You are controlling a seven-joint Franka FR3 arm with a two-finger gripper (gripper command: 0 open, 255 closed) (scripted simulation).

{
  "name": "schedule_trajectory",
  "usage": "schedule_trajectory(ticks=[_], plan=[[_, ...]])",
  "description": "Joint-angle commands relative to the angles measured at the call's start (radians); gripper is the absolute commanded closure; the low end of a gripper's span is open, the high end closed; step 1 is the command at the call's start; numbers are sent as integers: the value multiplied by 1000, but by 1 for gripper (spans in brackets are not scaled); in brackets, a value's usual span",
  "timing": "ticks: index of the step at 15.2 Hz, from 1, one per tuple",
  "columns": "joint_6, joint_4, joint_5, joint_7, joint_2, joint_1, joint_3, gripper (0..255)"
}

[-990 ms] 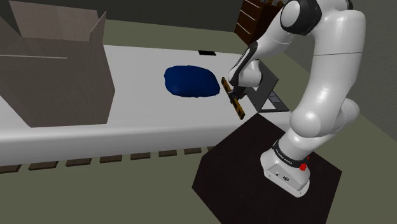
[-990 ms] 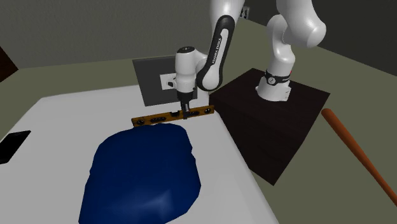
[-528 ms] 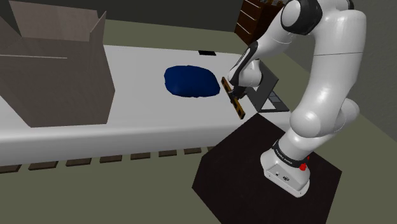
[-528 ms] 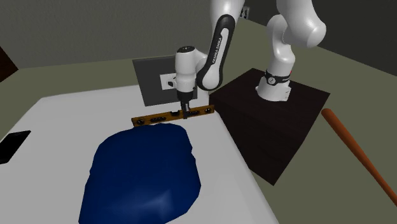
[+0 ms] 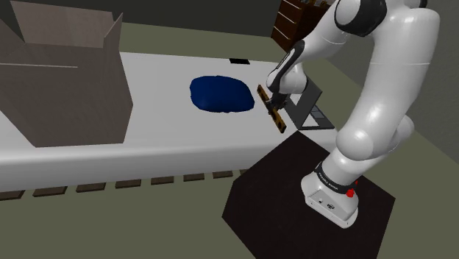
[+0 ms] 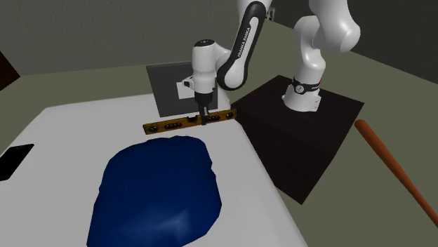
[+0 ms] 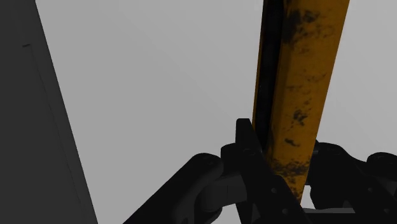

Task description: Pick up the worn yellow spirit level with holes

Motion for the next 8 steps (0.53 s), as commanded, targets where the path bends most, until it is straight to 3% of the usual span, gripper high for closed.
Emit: schedule_trajectory(ticks=[1, 8], plan=[[-24, -11, -16, 13, -36, 16, -19, 255], [-85, -25, -61, 45, -110, 46, -59, 255]])
